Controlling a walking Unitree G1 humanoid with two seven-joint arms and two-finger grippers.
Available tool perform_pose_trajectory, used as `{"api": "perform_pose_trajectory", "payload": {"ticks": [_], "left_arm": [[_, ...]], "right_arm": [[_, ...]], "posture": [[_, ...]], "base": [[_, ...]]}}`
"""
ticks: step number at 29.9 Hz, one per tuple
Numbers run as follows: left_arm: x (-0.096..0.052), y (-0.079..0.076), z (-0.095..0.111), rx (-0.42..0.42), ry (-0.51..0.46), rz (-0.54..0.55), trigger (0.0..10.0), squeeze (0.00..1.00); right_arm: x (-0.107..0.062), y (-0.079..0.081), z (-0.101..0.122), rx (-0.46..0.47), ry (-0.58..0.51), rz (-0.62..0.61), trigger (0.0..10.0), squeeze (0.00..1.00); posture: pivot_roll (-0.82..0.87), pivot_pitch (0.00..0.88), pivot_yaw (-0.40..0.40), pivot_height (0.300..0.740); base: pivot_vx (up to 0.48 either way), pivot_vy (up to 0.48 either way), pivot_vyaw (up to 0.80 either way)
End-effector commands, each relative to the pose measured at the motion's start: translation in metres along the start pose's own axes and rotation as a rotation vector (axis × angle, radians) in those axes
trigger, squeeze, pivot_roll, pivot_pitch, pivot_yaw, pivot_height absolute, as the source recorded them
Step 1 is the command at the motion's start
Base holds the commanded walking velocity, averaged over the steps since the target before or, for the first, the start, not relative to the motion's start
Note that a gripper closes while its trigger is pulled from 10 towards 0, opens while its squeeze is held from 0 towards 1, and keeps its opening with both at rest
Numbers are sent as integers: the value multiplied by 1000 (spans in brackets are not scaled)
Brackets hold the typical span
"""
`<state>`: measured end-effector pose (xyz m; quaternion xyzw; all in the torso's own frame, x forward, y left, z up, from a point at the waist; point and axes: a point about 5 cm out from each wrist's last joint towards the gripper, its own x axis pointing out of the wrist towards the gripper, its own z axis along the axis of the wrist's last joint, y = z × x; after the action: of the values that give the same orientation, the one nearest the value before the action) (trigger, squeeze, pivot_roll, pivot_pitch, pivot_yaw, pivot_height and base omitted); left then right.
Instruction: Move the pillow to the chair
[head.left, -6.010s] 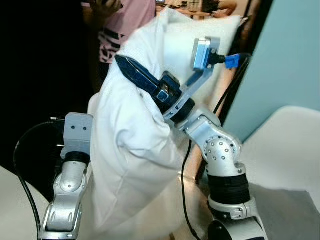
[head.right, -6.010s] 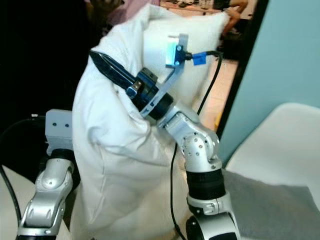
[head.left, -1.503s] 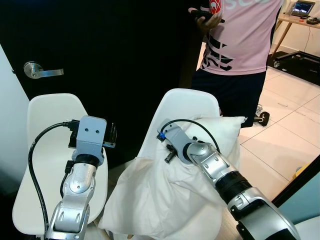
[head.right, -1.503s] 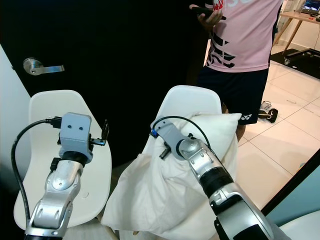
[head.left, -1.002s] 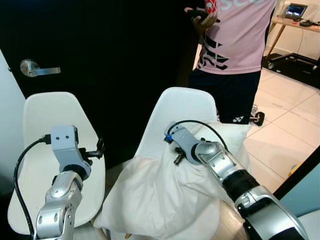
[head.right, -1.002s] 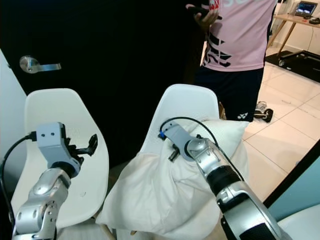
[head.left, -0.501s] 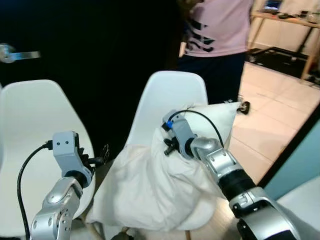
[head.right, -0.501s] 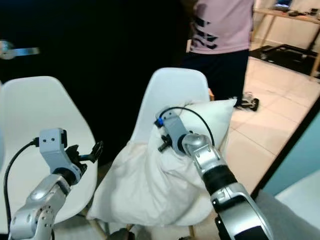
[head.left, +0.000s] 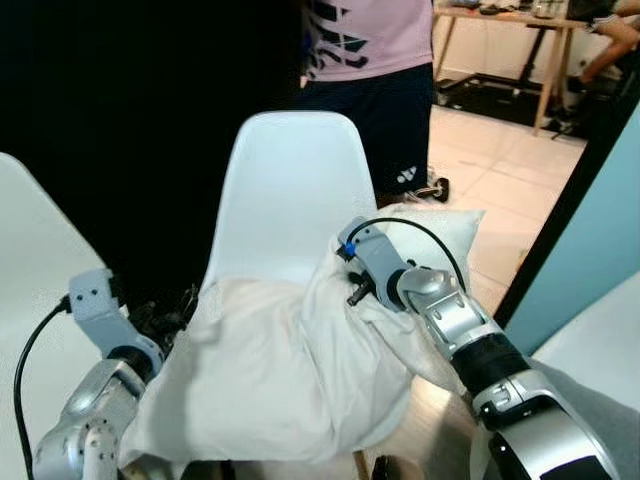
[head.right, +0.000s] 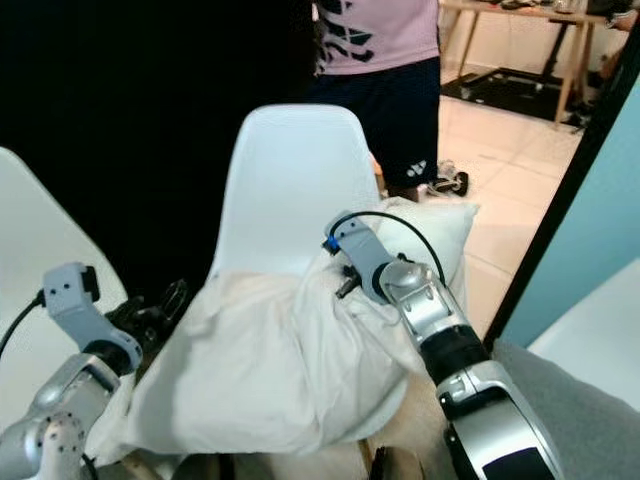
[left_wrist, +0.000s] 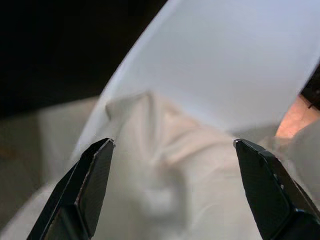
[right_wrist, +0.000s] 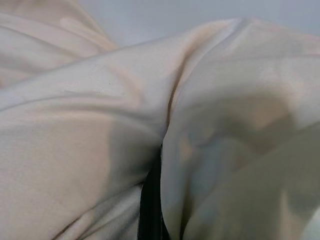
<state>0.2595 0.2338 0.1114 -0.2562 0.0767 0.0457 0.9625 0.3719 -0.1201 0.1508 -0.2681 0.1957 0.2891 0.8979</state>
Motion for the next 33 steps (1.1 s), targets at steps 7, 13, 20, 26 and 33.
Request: {"api": "perform_pose_trajectory", "payload": {"ticks": [7,13,20,26,33], "left_arm": [[-2,12,-30,-66,140,23,10000,0],[1,15,-51,-99,251,7,10000,0],[7,17,-65,-299,325,-31,10000,0],[15,10,-66,-364,323,-103,8824,0],[19,5,-67,-345,347,-147,0,0]], "right_arm": [[2,13,4,-21,-9,71,10000,0],[-2,18,13,-24,-50,93,10000,0],[-6,16,23,-21,-95,88,10000,0],[-10,18,33,-14,-140,101,10000,0],[-14,19,39,-13,-157,107,10000,0]], "posture": [[100,0,-61,504],[94,0,-64,479],[85,0,-61,454],[76,0,-66,434],[59,0,-58,414]], "base": [[0,0,0],[0,0,0],[0,0,0],[0,0,0],[0,0,0]]}}
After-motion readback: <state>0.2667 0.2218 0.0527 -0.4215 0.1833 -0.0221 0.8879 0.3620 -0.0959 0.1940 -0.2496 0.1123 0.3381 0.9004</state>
